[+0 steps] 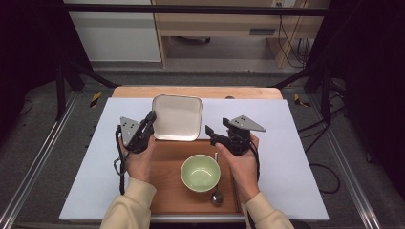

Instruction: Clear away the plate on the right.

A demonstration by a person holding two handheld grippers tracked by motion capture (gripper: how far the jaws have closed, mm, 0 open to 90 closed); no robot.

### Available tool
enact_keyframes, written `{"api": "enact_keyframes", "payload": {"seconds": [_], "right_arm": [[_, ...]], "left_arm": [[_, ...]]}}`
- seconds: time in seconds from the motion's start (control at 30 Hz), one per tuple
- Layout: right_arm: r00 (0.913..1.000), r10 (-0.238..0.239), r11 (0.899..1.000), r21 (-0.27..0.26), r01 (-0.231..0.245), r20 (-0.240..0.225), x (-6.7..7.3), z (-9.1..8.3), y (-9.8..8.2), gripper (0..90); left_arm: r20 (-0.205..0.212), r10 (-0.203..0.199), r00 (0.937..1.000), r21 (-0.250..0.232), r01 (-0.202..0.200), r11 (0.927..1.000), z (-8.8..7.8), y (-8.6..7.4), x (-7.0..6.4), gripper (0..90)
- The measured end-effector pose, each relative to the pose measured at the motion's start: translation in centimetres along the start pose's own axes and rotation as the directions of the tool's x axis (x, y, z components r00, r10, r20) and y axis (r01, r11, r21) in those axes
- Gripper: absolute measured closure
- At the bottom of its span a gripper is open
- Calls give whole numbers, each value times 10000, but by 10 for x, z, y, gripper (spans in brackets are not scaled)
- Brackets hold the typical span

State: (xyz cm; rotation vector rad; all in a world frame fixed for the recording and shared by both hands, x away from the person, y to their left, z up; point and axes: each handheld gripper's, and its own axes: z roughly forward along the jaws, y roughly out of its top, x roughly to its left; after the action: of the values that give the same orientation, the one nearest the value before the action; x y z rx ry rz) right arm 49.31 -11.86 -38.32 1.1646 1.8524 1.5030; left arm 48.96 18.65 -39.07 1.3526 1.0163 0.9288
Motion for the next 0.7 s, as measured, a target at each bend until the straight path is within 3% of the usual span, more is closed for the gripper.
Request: {"api": "enact_keyframes", "payload": {"seconds": [0.43, 0.57, 0.7], "right_arm": [[9929, -399, 9991, -118, 415, 1118, -43, -33, -18, 156], [9854, -341, 9993, -123, 367, 1671, -63, -49, -23, 143], [9710, -452, 9988, -72, 482, 2348, -83, -67, -30, 154]], "left_arm": [[-218, 70, 9997, 2, -70, 10000, -14, -3, 17, 891], [-391, 23, 9992, 52, -21, 10000, -22, -5, 26, 890], [-459, -132, 9989, 47, 134, 9999, -30, -9, 35, 890]]}}
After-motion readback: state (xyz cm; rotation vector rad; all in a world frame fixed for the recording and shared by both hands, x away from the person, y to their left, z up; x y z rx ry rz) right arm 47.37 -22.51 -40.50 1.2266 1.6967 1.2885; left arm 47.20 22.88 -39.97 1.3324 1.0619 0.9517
